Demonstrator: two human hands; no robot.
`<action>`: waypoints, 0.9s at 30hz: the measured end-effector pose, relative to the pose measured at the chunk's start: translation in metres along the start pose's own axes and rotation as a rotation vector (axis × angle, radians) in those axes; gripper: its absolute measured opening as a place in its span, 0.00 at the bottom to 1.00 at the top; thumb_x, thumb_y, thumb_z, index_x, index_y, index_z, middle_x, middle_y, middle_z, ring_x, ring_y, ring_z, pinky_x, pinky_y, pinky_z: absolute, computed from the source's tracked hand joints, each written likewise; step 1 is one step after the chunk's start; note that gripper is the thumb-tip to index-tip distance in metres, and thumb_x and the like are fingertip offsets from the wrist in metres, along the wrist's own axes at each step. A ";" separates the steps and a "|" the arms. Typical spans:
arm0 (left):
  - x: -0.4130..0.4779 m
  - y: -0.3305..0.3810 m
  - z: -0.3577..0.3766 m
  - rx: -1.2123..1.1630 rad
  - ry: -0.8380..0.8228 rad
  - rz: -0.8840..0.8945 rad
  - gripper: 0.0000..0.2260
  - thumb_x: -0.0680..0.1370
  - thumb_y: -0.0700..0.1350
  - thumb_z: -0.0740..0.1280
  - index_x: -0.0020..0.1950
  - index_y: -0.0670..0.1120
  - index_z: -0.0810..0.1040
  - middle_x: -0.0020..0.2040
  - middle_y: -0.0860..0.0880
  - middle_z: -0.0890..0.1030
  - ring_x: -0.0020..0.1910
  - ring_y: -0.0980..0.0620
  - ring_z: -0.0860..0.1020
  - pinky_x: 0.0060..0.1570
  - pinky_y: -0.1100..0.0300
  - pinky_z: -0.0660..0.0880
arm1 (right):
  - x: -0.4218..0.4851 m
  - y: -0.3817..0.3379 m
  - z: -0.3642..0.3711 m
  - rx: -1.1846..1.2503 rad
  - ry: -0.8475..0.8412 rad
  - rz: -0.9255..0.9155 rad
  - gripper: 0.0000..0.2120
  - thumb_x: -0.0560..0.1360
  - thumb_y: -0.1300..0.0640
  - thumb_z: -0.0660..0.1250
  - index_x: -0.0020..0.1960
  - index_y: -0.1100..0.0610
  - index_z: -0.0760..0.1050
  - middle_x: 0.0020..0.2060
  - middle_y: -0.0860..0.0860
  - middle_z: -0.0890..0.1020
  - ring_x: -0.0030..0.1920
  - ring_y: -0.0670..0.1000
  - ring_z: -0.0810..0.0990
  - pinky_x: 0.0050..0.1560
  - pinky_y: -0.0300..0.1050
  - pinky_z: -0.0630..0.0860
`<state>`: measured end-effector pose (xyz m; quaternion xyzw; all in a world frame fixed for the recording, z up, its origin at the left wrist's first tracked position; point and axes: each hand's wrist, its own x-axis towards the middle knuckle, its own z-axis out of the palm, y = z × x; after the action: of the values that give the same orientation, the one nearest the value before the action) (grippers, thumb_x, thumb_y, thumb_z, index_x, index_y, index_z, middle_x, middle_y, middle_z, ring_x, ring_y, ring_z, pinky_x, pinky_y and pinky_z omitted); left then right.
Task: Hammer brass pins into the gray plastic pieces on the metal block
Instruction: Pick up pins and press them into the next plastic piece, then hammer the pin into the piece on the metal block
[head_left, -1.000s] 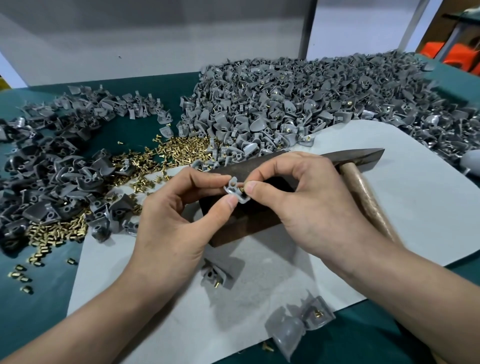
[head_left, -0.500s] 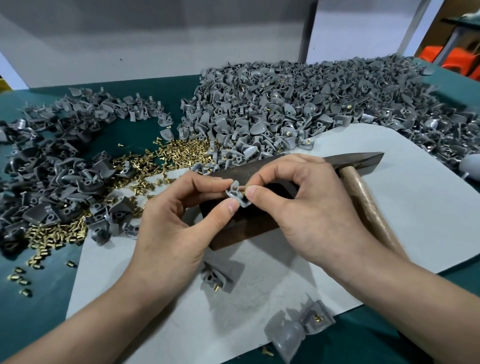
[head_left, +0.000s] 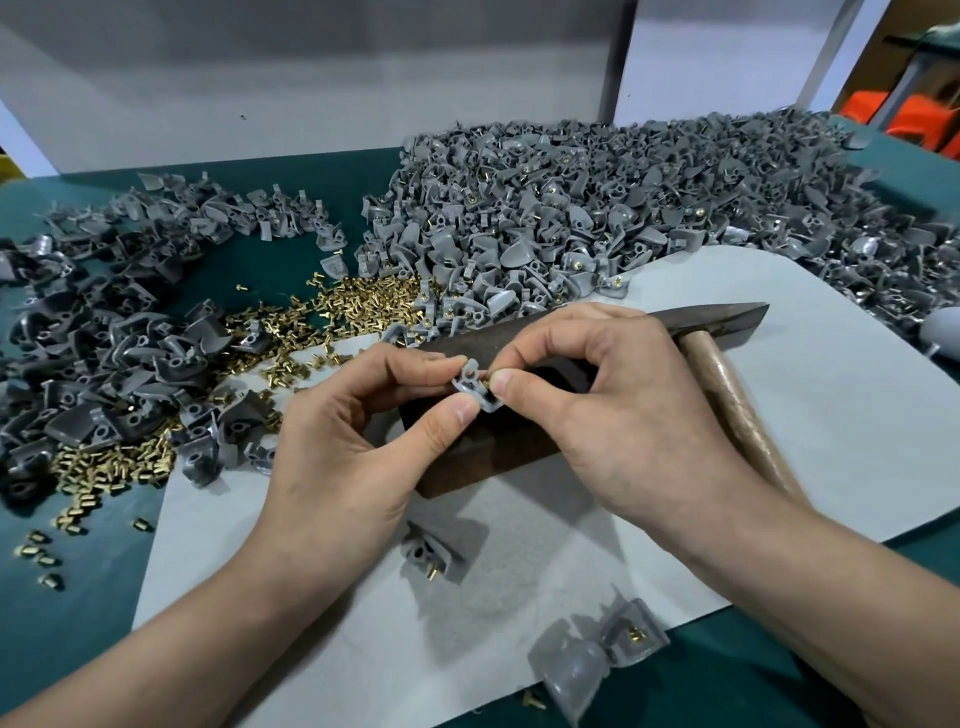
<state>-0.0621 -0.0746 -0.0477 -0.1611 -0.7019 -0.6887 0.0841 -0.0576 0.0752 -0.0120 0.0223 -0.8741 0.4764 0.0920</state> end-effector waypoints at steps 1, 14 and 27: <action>0.000 0.000 0.000 0.001 -0.002 0.003 0.07 0.66 0.42 0.72 0.43 0.47 0.80 0.42 0.58 0.84 0.43 0.63 0.81 0.43 0.72 0.76 | 0.000 0.000 0.000 -0.021 -0.004 -0.007 0.11 0.69 0.55 0.74 0.31 0.45 0.77 0.40 0.40 0.78 0.60 0.48 0.71 0.65 0.54 0.64; 0.000 -0.001 -0.001 0.023 -0.011 0.022 0.07 0.66 0.43 0.72 0.43 0.47 0.80 0.43 0.59 0.84 0.45 0.62 0.81 0.45 0.72 0.76 | 0.001 -0.004 -0.003 -0.080 -0.035 -0.007 0.11 0.69 0.55 0.74 0.32 0.45 0.76 0.41 0.39 0.78 0.61 0.44 0.68 0.66 0.52 0.61; -0.004 0.000 0.002 0.051 0.017 0.006 0.07 0.68 0.43 0.71 0.45 0.48 0.81 0.42 0.54 0.84 0.43 0.61 0.81 0.40 0.71 0.77 | 0.005 0.000 -0.009 0.060 -0.063 0.007 0.07 0.71 0.59 0.71 0.36 0.52 0.83 0.40 0.43 0.82 0.45 0.39 0.77 0.48 0.31 0.70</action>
<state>-0.0587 -0.0733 -0.0493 -0.1553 -0.7180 -0.6717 0.0963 -0.0615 0.0827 -0.0062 0.0369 -0.8621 0.5016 0.0619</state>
